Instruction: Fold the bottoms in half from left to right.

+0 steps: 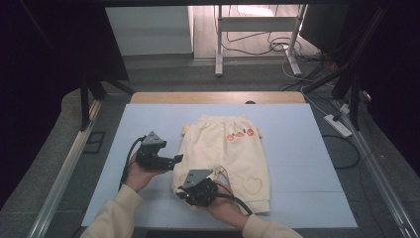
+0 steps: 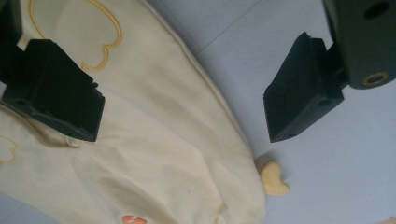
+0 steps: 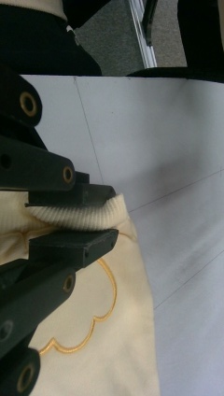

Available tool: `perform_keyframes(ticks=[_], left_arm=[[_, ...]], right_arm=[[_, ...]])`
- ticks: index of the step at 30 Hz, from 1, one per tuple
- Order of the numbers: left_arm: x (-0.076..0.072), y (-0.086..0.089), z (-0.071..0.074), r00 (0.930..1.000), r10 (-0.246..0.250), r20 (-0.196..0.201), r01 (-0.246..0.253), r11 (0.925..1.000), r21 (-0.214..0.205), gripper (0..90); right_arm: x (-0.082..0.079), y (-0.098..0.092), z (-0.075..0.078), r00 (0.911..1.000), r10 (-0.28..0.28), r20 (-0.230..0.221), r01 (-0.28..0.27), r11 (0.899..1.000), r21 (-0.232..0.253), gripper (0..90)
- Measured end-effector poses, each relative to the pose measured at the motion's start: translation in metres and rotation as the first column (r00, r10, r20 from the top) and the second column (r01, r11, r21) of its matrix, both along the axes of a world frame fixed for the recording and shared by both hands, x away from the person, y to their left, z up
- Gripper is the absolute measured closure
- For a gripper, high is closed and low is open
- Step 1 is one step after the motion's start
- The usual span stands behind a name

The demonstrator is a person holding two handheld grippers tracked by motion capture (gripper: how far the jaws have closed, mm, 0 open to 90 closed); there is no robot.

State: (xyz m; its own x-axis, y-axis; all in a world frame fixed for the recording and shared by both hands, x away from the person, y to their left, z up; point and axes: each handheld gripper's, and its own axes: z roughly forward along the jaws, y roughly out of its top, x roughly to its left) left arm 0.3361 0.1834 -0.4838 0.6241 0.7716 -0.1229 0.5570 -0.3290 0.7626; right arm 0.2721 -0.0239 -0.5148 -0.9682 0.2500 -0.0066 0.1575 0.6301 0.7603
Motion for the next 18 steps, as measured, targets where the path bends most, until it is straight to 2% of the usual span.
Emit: perform_keyframes(ticks=[4,8,12,18], left_arm=[[0.011,-0.005,0.001,0.9999,0.000,-0.014,0.001,0.9997,0.026,12.1],[0.021,-0.008,0.002,0.9999,0.000,-0.012,0.001,0.9998,0.021,12.4],[0.029,-0.010,0.000,0.9999,0.004,-0.016,-0.003,0.9992,0.041,12.5],[0.039,-0.015,-0.004,0.9998,0.005,-0.019,-0.005,0.9994,0.035,12.7]], right_arm=[[0.000,0.000,0.000,1.0000,0.003,0.001,-0.003,1.000,0.000,77.7],[0.000,0.000,0.000,1.0000,0.006,0.008,-0.006,1.000,0.000,77.8],[0.000,0.000,-0.001,0.9999,0.008,0.015,-0.008,1.000,0.000,77.7],[0.000,0.000,0.000,0.9999,0.008,0.014,-0.008,1.000,0.002,77.7]])
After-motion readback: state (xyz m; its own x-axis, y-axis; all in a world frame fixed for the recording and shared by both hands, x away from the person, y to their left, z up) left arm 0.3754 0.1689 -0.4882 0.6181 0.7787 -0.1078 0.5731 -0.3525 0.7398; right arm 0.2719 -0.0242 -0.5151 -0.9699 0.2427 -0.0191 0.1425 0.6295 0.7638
